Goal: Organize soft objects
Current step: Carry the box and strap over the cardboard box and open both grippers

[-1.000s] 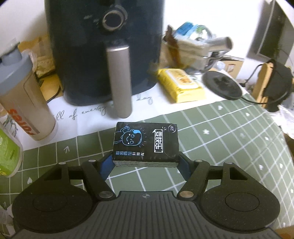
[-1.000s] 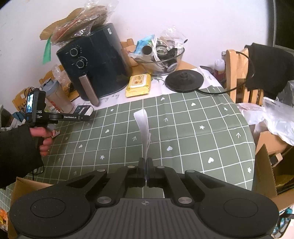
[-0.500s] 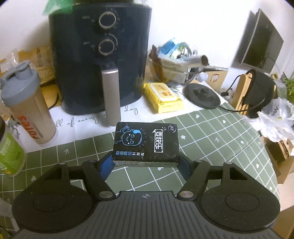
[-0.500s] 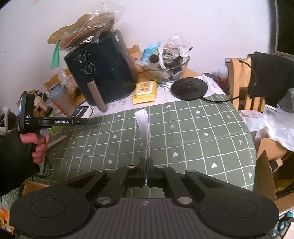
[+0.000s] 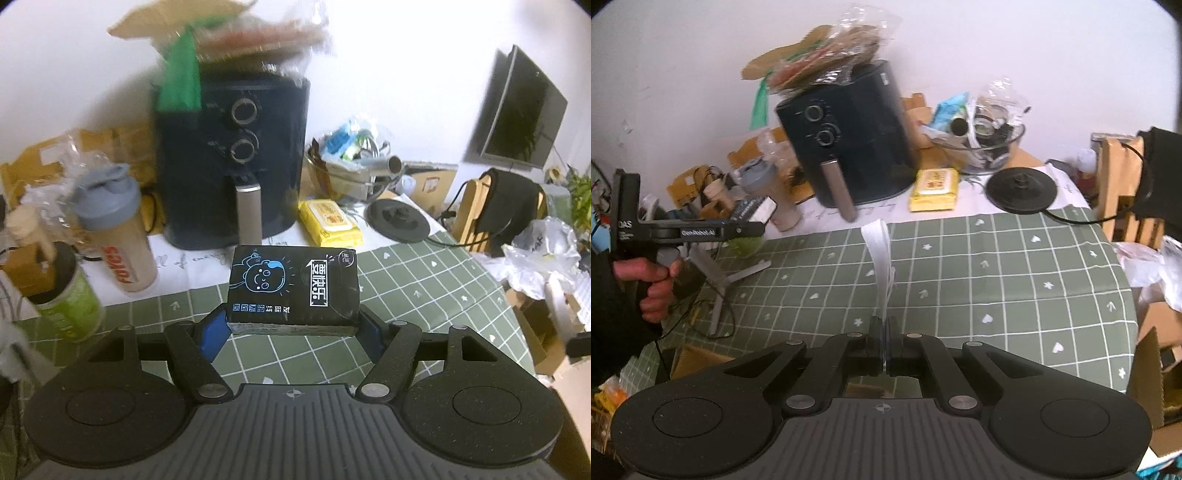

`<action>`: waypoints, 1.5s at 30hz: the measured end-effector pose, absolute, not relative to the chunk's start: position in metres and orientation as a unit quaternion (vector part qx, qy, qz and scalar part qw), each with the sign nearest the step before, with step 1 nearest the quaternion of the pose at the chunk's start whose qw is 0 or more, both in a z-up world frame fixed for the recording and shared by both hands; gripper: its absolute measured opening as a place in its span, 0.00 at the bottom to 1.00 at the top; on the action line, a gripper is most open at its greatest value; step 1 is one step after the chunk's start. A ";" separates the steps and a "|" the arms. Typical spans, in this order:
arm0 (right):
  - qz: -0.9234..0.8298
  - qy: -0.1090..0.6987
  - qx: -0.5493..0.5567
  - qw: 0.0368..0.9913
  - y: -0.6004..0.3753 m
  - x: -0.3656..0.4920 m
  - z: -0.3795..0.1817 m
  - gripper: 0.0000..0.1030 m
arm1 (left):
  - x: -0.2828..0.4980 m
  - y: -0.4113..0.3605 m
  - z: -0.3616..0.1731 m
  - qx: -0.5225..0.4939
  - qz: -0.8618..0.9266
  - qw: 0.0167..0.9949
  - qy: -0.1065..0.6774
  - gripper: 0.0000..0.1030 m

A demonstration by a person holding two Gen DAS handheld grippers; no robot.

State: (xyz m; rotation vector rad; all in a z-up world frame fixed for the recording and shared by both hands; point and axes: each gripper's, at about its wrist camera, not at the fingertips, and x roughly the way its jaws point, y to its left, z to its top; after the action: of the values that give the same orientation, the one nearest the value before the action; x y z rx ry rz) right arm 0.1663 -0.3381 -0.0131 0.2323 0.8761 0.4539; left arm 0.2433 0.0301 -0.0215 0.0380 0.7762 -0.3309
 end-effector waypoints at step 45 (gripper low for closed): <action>0.284 0.431 0.063 0.854 -0.352 0.069 -0.017 1.00 | 0.063 -0.044 0.016 0.013 -0.250 0.887 0.387 0.68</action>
State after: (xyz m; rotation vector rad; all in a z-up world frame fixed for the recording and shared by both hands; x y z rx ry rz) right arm 0.0689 -0.3522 -0.0168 0.1327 0.9060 0.5964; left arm 0.0633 -0.0443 0.0162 0.0267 0.8038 -0.5203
